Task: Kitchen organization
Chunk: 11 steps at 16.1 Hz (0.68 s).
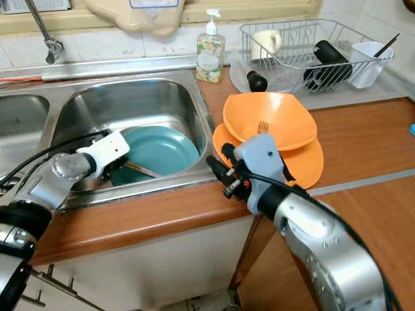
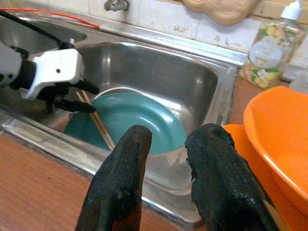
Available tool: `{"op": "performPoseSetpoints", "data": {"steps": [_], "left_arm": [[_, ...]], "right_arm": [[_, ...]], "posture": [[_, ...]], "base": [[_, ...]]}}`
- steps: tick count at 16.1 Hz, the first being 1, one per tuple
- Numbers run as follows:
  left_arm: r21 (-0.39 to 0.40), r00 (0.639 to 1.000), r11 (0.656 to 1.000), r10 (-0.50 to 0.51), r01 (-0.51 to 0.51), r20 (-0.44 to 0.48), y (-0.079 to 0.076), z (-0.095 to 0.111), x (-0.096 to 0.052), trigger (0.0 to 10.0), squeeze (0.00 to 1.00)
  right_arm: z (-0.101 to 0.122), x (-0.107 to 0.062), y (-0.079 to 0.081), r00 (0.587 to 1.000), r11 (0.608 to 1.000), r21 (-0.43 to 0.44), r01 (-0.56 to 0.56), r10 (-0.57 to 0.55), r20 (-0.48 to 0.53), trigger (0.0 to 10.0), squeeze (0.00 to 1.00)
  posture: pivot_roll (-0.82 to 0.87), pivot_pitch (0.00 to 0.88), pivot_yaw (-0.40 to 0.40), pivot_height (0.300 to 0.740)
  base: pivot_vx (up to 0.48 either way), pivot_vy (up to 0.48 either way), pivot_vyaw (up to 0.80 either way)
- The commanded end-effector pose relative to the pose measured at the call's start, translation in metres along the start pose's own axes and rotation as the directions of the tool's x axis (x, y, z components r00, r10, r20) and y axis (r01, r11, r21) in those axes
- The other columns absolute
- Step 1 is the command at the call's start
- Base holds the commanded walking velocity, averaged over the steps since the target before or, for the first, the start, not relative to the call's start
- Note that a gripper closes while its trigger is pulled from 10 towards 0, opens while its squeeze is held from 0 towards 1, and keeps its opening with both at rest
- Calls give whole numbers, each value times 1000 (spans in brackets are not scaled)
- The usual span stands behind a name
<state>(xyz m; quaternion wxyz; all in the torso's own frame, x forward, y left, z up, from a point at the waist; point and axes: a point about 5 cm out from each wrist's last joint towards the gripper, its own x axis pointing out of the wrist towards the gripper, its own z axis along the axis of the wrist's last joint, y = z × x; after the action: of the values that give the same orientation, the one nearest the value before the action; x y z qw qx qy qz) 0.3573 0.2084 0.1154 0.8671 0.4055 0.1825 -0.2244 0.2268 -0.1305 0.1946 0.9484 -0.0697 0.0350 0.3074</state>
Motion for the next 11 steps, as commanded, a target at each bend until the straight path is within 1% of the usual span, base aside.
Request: {"op": "performPoseSetpoints", "data": {"steps": [1,2,3,4,5,6,7,8,9,10,11], "left_arm": [[-23,997,998,61,-60,54,8,5,-4,10000,0],[-53,988,994,105,-99,117,9,11,-6,10000,0],[-85,978,989,136,-124,159,10,15,-8,10000,0],[-149,958,973,204,-175,203,13,19,-11,10000,0],[-182,944,964,233,-194,232,13,22,-14,10000,0],[-201,936,958,251,-204,248,13,23,-15,10000,0],[-240,912,953,256,-183,321,9,29,-19,10000,0],[-287,889,947,254,-147,381,4,34,-24,10000,0],[-321,879,939,253,-122,405,0,36,-26,10000,0],[-378,857,925,231,-47,460,-9,40,-33,10000,0],[-397,847,918,223,-16,483,-13,41,-36,10000,0]], "right_arm": [[3,-3,-3,998,999,5,34,-34,44,10000,0],[-5,-9,-3,995,997,24,76,-78,59,10000,0],[-10,-13,-2,992,994,25,103,-104,67,10000,0],[-14,-18,-2,987,990,34,138,-140,83,10000,0],[-15,-20,-3,981,986,38,162,-165,97,10000,67],[-15,-21,-3,977,983,42,178,-182,108,10000,67],[-15,-24,-4,967,977,62,206,-213,141,10000,1000],[-16,-26,-4,957,971,66,230,-238,166,10000,1000],[-16,-27,-4,952,968,65,242,-249,180,10000,1000],[-16,-29,-5,936,960,67,273,-281,214,10000,1000],[-15,-30,-6,928,955,70,287,-295,227,10000,1000]], "posture": [[-191,0,31,740],[-188,0,33,740],[-188,0,35,740],[-192,0,38,740],[-192,0,38,740],[-192,0,38,740],[-199,0,43,740],[-199,0,44,740],[-197,0,43,740],[-196,0,41,740],[-196,0,41,740]], "base": [[0,0,0],[0,0,0],[0,0,0],[0,0,0],[0,0,0],[0,0,0],[0,0,0],[0,0,0],[0,0,0],[0,0,0],[0,0,0]]}}
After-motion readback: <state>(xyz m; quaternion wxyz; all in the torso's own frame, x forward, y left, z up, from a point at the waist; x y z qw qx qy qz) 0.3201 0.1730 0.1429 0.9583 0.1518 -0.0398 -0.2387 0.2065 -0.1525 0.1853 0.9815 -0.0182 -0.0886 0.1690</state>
